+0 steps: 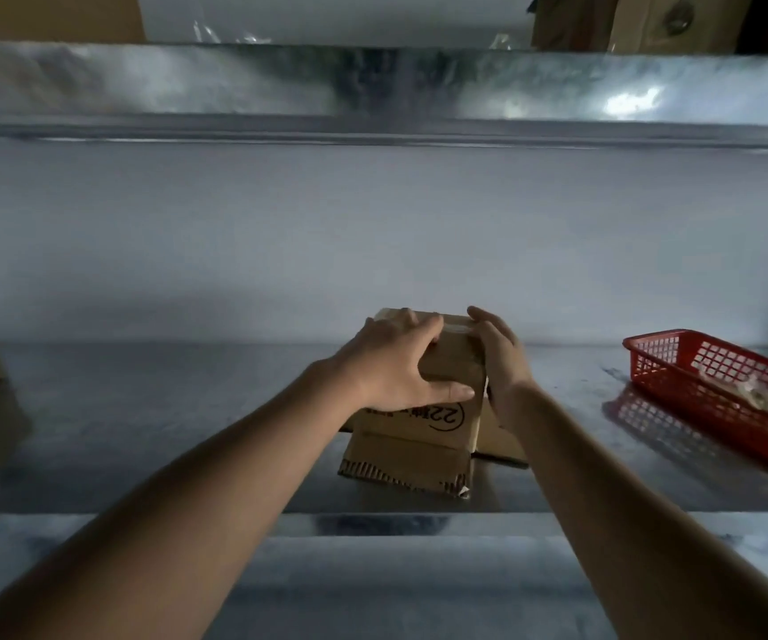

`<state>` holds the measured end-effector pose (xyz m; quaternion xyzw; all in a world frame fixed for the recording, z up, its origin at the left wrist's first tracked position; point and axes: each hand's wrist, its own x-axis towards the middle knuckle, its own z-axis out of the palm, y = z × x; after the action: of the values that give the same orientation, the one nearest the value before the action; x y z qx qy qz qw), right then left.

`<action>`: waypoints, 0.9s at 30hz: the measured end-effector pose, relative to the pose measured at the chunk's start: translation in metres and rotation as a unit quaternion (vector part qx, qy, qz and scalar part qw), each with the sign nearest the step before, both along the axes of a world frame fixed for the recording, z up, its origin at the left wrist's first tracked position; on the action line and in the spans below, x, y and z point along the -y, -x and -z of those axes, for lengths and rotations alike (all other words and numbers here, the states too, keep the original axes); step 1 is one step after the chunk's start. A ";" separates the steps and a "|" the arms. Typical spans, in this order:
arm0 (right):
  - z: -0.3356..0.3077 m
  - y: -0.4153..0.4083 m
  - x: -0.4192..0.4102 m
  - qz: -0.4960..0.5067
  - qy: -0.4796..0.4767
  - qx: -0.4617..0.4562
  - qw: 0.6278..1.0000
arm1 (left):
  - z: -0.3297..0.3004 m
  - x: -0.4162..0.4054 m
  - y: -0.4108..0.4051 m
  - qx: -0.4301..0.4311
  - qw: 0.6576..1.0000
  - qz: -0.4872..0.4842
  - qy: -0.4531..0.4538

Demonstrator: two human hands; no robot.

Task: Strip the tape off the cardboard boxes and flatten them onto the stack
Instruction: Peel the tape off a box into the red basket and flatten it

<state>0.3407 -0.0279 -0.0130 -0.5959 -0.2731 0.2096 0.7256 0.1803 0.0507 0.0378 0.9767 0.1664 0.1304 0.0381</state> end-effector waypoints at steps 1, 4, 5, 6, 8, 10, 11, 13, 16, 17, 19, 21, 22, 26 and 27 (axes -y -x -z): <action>-0.001 -0.001 -0.001 0.019 -0.001 0.011 1.000 | 0.003 -0.003 -0.004 -0.019 1.000 -0.007 -0.021; 0.001 -0.007 0.001 0.082 0.005 0.061 0.995 | 0.015 -0.013 -0.019 -0.055 0.996 -0.042 -0.049; 0.001 -0.007 0.003 0.093 0.011 0.082 0.992 | 0.016 -0.016 -0.023 -0.052 0.996 -0.052 -0.053; 0.002 -0.008 0.004 0.103 0.015 0.100 0.989 | 0.013 -0.019 -0.026 -0.048 0.996 -0.055 -0.054; 0.006 -0.011 0.008 0.136 0.025 0.140 0.980 | 0.007 -0.026 -0.030 -0.043 0.998 -0.028 -0.041; 0.008 -0.013 0.016 0.162 0.029 0.166 0.972 | 0.001 -0.038 -0.028 -0.025 0.999 0.015 0.018; 0.010 -0.013 0.020 0.162 0.026 0.168 0.972 | -0.001 -0.046 -0.026 -0.020 0.997 0.032 0.060; 0.013 -0.015 0.027 0.158 0.023 0.179 0.971 | -0.004 -0.057 -0.020 -0.030 0.989 0.056 0.133; 0.014 -0.015 0.033 0.138 0.025 0.184 0.973 | -0.008 -0.062 -0.018 -0.054 0.984 0.063 0.158; 0.014 -0.016 0.034 0.127 0.025 0.174 0.976 | -0.009 -0.060 -0.018 -0.058 0.985 0.061 0.152; 0.015 -0.018 0.038 0.097 0.026 0.165 0.981 | -0.012 -0.054 -0.019 -0.060 0.987 0.047 0.144; 0.016 -0.021 0.042 0.073 0.010 0.161 0.984 | -0.012 -0.049 -0.021 -0.053 0.988 0.032 0.139; 0.015 -0.023 0.046 0.061 -0.003 0.156 0.986 | -0.012 -0.047 -0.022 -0.048 0.989 0.026 0.138; 0.010 -0.031 0.056 0.005 -0.029 0.126 0.992 | -0.007 -0.040 -0.025 -0.023 0.990 0.001 0.142; 0.009 -0.034 0.057 -0.011 -0.025 0.112 0.993 | -0.005 -0.037 -0.025 -0.013 0.989 -0.008 0.146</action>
<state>0.3748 -0.0845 -0.0217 -0.5943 -0.3646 0.1429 0.7025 0.2058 0.0876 0.0432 0.9611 0.1915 0.0920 0.1767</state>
